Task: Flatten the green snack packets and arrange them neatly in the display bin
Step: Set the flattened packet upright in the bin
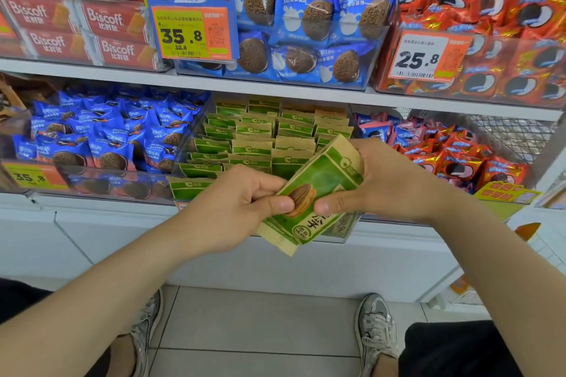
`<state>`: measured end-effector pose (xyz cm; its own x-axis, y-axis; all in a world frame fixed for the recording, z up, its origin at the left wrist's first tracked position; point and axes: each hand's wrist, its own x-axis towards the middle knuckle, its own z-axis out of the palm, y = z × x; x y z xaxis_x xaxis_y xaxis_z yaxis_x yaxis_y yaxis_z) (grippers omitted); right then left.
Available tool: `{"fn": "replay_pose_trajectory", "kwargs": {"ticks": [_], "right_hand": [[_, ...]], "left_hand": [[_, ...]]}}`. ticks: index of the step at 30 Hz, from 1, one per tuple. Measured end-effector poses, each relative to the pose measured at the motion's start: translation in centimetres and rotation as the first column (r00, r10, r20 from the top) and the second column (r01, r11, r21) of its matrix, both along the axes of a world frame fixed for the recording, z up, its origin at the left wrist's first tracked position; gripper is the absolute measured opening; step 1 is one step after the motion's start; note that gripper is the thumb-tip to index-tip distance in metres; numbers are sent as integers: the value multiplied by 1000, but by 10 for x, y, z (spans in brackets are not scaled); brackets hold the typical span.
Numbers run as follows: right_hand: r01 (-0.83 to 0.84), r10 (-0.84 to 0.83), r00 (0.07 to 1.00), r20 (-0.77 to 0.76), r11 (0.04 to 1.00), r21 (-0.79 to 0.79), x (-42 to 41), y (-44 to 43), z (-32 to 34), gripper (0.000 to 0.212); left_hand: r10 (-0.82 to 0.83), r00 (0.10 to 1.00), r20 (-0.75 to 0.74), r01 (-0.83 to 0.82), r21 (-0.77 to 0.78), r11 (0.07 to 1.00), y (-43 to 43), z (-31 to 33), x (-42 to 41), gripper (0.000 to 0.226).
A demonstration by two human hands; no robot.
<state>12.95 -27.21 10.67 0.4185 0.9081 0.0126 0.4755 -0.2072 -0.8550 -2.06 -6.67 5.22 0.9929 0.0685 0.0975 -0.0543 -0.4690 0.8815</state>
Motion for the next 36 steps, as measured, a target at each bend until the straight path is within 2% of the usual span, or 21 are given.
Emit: {"fn": "replay_pose_trajectory", "kwargs": {"ticks": [4, 8, 14, 16, 18, 19, 22, 25, 28, 31, 33, 36], "right_hand": [[201, -208, 978, 22, 964, 174, 8, 4, 4, 50], [227, -210, 973, -97, 949, 220, 13, 11, 5, 61], [366, -304, 923, -238, 886, 286, 11, 22, 4, 44], [409, -379, 913, -154, 841, 356, 12, 24, 4, 43], [447, -469, 881, -62, 781, 437, 15, 25, 3, 46], [457, -497, 866, -44, 755, 470, 18, 25, 2, 47], [422, -501, 863, 54, 776, 469, 26, 27, -6, 46], [328, -402, 899, 175, 882, 337, 29, 34, -20, 47], [222, -278, 886, 370, 957, 185, 32, 44, -33, 36], [178, -190, 780, 596, 981, 80, 33, 47, -33, 24], [148, -165, 754, 635, 986, 80, 33, 49, -30, 25], [161, -245, 802, 545, 967, 197, 37, 52, -26, 25]], "left_hand": [[144, 980, 136, -137, -63, 989, 4, 4, 9, 17], [263, 938, 228, -227, -174, 958, 2, 8, 19, 19], [309, 925, 223, -253, -247, 936, -2, 13, 29, 14], [375, 871, 317, -375, -64, 925, 2, 11, 32, 8], [425, 803, 417, -540, 207, 816, 5, 3, 34, 21], [422, 808, 412, -559, 304, 772, 4, 1, 33, 27], [312, 905, 288, -423, 557, 715, 2, -8, 28, 37], [218, 955, 199, -289, 784, 550, 2, -24, 25, 25], [212, 948, 236, -311, 819, 483, 4, -38, 25, 2], [220, 932, 289, -360, 811, 461, 4, -41, 28, 9], [243, 920, 309, -390, 798, 459, 4, -40, 30, 7], [301, 882, 363, -469, 732, 494, 5, -36, 33, 4]]}}
